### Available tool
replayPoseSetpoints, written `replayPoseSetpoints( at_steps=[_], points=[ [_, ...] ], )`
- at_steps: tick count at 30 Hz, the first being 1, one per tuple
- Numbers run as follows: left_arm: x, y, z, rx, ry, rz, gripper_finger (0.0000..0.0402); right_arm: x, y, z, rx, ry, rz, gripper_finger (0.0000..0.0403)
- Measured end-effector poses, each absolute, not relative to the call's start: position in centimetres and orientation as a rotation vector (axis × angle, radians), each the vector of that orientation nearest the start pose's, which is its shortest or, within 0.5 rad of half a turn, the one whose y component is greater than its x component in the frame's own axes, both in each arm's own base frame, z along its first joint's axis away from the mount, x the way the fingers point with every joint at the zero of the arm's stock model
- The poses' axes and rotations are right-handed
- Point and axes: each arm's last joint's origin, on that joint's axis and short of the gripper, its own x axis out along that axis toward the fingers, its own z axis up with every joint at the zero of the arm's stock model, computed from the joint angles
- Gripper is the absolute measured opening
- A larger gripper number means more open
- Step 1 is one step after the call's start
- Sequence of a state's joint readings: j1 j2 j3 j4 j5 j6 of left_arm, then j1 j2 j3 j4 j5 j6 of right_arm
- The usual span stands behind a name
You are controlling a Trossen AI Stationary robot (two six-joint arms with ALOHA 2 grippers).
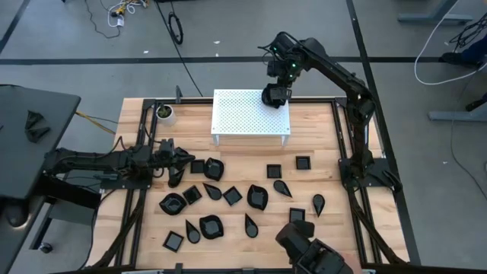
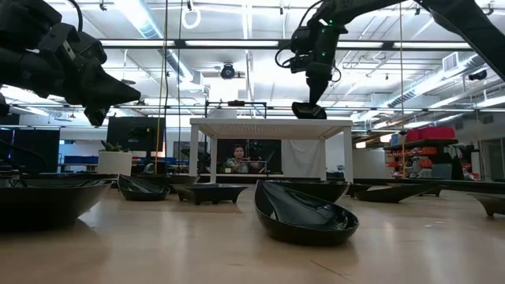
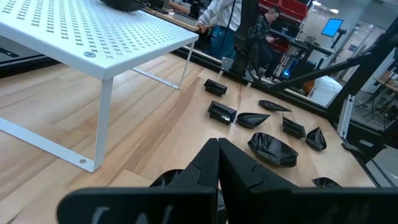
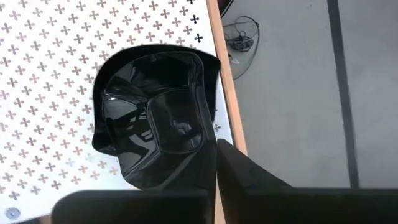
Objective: Pick & Place Mini shaped plates
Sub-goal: Stack the black leaf-shaped plate on top of the other black leaf-shaped plate on the shelf
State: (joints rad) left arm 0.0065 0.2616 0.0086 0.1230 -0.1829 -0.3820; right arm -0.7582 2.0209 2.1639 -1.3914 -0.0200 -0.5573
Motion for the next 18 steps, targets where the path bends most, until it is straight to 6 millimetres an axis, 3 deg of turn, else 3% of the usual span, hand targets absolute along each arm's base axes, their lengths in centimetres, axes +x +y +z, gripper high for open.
replayPoseSetpoints(
  at_steps=[9,14,18],
  points=[
    [11.3,0.6,15.6,-0.369,0.092,0.212,0.0007,28.7,-27.2,35.5,0.122,1.257,-0.347,0.0011],
    [11.3,0.6,15.6,-0.369,0.092,0.212,0.0007,28.2,-27.4,36.1,0.431,1.114,-0.354,0.0011],
    [11.3,0.6,15.6,-0.369,0.092,0.211,0.0007,27.7,-28.2,34.1,0.661,1.120,-0.450,0.0010]
  ],
)
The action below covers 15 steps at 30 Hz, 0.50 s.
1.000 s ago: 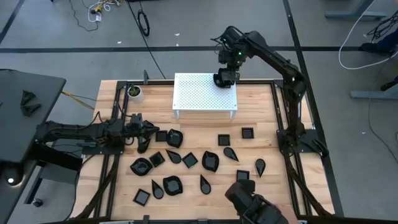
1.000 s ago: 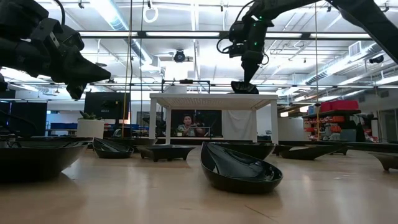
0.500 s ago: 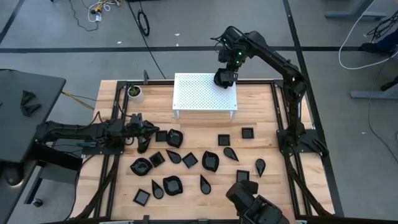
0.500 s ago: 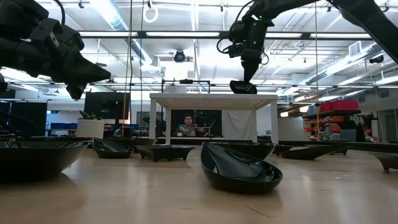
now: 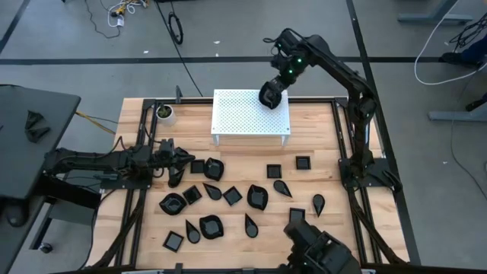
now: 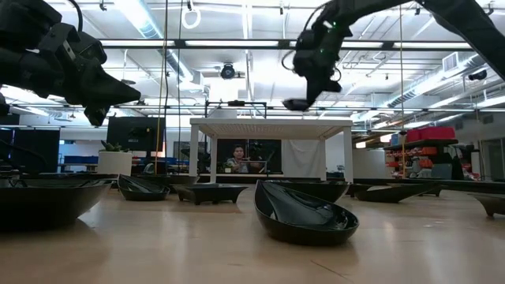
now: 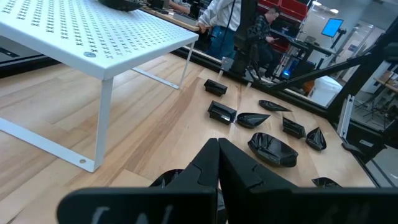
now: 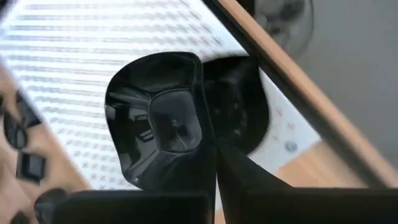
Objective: Pick & Place Mini shaped plates
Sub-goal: Stack the black leaf-shaped plate on top of the other black leaf-shaped plate on the shelf
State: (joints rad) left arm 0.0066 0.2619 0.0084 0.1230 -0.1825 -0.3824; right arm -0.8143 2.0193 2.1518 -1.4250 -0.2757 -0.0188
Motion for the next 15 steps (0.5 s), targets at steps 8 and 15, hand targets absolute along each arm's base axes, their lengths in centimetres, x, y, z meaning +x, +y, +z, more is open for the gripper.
replayPoseSetpoints(
  at_steps=[8,15],
  points=[
    [11.3,0.6,15.6,-0.370,0.093,0.207,0.0007,27.7,-29.4,31.3,0.751,1.112,-0.520,0.0013],
    [11.3,0.5,15.6,-0.371,0.097,0.188,0.0007,27.4,-29.6,31.9,0.714,1.094,-0.559,0.0048]
  ],
)
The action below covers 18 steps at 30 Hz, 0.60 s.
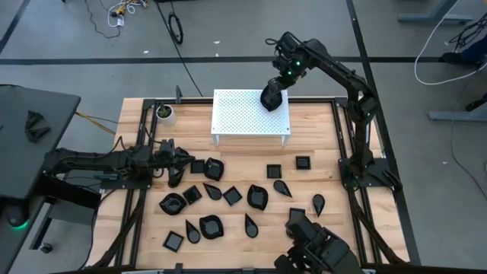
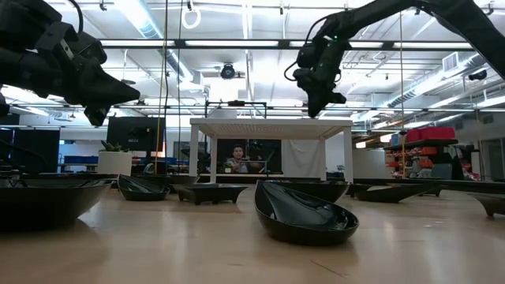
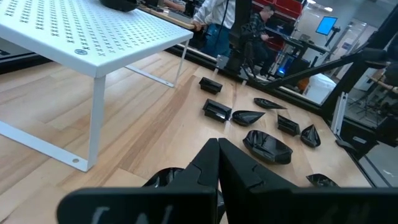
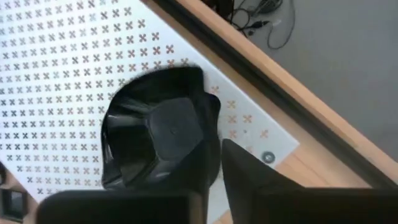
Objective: Pick & Place Mini shaped plates
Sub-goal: Stack the black leaf-shaped plate on top of the other black leaf-shaped plate on the shelf, then put the black drop-shaped plate on the shelf
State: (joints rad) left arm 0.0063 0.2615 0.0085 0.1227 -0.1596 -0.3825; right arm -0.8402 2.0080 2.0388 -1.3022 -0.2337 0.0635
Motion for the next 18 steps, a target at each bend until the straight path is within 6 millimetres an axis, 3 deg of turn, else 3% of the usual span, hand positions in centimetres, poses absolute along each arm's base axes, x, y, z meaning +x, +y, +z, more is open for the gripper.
replayPoseSetpoints(
  at_steps=[5,9,13,16,18],
  points=[
    [11.3,0.5,15.6,-0.390,0.095,0.190,0.0007,26.7,-29.3,33.1,0.695,1.071,-0.582,0.0092],
    [11.3,0.5,15.6,-0.391,0.095,0.190,0.0007,25.5,-27.2,36.2,0.656,1.020,-0.580,0.0113],
    [11.3,0.5,15.6,-0.389,0.095,0.190,0.0007,25.8,-22.3,39.4,0.562,1.000,-0.520,0.0112],
    [11.3,0.5,15.6,-0.388,0.095,0.190,0.0007,26.5,-17.0,41.3,0.448,1.021,-0.519,0.0101],
    [11.3,0.5,15.6,-0.387,0.095,0.193,0.0007,27.1,-13.1,41.4,0.391,1.039,-0.497,0.0093]
  ],
)
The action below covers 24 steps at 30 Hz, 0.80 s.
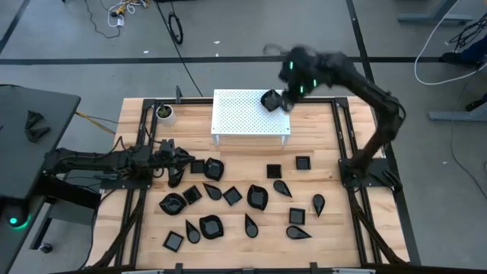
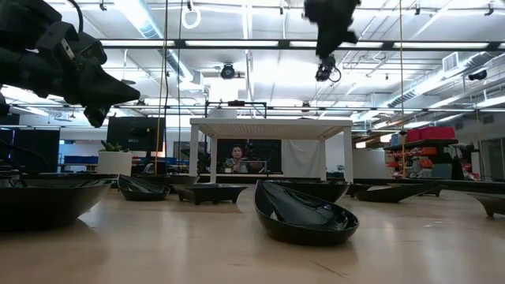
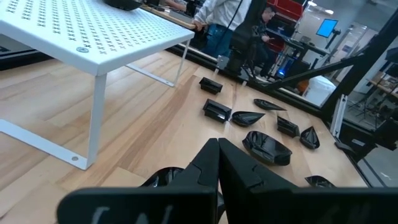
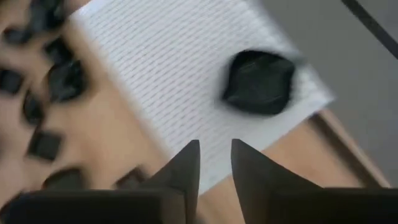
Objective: Pick & Place Mini shaped plates
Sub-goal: Put the black drop-shaped plate on the shelf
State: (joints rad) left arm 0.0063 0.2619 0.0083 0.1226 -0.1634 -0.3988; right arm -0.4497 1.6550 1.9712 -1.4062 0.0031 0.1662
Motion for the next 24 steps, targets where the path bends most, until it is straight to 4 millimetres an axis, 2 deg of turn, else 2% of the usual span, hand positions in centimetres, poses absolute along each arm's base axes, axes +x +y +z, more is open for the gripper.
replayPoseSetpoints(
  at_steps=[2,5,7,10,13,16,21,24],
  points=[
    [11.3,0.6,15.6,-0.381,0.094,0.198,0.0007,27.6,-9.3,40.6,0.371,1.071,-0.440,0.0085],
    [11.3,0.6,15.6,-0.360,0.095,0.200,0.0007,27.4,-4.4,38.2,0.419,1.139,-0.392,0.0075],
    [11.3,0.6,15.6,-0.357,0.096,0.200,0.0007,26.7,-1.8,36.1,0.492,1.198,-0.425,0.0070],
    [11.3,0.6,15.6,-0.336,0.097,0.206,0.0007,25.6,0.9,32.6,0.607,1.312,-0.492,0.0071],
    [11.3,0.6,15.6,-0.331,0.097,0.206,0.0007,24.5,2.4,29.3,0.709,1.436,-0.493,0.0089],
    [11.3,0.6,15.6,-0.331,0.096,0.209,0.0007,23.9,3.1,25.7,0.768,1.527,-0.487,0.0122],
    [11.3,0.6,15.6,-0.331,0.096,0.209,0.0007,24.0,3.4,20.1,0.975,1.458,-0.446,0.0180],
    [11.3,0.6,15.6,-0.334,0.096,0.209,0.0007,24.4,3.7,17.8,1.135,1.375,-0.352,0.0198]
  ],
)
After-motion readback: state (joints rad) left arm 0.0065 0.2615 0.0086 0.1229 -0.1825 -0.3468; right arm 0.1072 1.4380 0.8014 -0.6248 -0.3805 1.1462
